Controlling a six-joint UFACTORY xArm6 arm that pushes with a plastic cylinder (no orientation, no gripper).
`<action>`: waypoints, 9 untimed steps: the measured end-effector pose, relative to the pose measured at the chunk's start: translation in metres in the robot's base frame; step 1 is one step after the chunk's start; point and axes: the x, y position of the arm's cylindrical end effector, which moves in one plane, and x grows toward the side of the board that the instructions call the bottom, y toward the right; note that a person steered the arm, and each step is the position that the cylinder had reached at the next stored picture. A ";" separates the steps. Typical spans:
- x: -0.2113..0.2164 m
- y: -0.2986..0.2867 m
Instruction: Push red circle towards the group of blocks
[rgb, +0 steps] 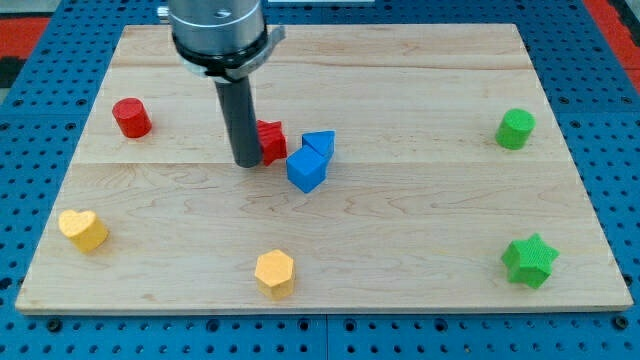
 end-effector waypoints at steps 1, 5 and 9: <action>0.001 0.020; 0.010 -0.226; -0.061 -0.205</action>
